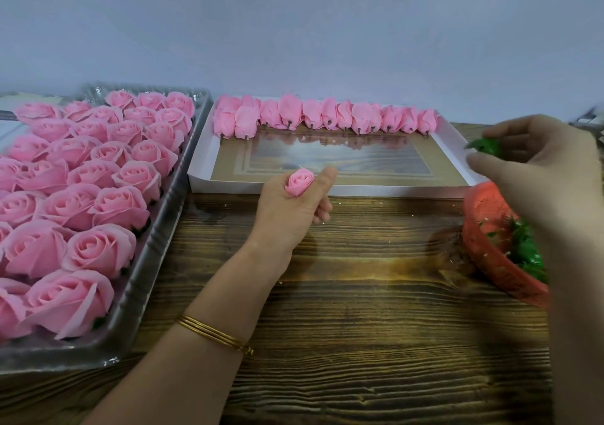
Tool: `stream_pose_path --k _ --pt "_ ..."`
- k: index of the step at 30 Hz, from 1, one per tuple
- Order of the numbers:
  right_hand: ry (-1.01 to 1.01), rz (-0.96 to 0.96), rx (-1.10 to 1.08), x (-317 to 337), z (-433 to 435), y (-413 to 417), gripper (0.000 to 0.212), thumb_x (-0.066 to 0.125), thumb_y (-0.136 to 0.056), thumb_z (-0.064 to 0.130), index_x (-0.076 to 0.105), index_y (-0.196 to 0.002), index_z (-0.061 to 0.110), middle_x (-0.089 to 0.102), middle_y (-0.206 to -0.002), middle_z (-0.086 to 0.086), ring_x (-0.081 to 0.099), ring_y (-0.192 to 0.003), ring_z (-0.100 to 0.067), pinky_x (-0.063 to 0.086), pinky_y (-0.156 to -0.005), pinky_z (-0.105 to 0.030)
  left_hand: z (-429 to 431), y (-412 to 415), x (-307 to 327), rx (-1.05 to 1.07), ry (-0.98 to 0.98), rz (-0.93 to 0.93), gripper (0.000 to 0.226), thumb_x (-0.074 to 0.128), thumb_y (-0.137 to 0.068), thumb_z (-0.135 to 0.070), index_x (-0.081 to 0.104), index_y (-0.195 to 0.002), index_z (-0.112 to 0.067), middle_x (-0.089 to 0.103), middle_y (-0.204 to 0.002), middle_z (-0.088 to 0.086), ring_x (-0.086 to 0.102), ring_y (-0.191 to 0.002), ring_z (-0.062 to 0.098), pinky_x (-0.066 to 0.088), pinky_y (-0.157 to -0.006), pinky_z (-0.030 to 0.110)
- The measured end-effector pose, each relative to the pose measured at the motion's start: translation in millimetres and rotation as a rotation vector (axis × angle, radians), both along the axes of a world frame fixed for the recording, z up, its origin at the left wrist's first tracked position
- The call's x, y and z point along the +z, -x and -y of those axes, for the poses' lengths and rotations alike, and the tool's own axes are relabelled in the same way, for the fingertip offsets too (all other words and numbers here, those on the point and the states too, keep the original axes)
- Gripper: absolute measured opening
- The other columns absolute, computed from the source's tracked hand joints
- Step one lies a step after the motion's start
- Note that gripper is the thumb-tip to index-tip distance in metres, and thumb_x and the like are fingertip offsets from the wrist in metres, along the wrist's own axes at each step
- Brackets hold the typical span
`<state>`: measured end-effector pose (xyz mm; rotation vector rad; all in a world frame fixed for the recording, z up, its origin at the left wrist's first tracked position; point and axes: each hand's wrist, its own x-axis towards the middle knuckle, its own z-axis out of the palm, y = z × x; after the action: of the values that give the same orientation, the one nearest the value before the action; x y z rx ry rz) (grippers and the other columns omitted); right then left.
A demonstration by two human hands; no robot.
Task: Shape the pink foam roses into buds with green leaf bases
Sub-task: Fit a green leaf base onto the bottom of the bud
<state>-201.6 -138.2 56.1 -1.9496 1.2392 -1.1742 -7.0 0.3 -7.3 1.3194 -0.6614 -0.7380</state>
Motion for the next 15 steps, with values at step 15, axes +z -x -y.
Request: stream_pose_path --k 15 --pt "-0.629 0.161 0.550 -35 -59 -70 0.030 0.074 -0.073 -0.012 0.067 -0.099 0.001 0.065 -0.091 -0.024 0.062 -0.080 -0.024 0.055 -0.078 -0.029 1 -3 7 0.030 0.075 -0.244 0.040 0.060 -0.094 -0.036 0.054 -0.061 -0.015 0.066 -0.065 0.001 0.063 -0.064 0.006 0.048 -0.073 0.026"
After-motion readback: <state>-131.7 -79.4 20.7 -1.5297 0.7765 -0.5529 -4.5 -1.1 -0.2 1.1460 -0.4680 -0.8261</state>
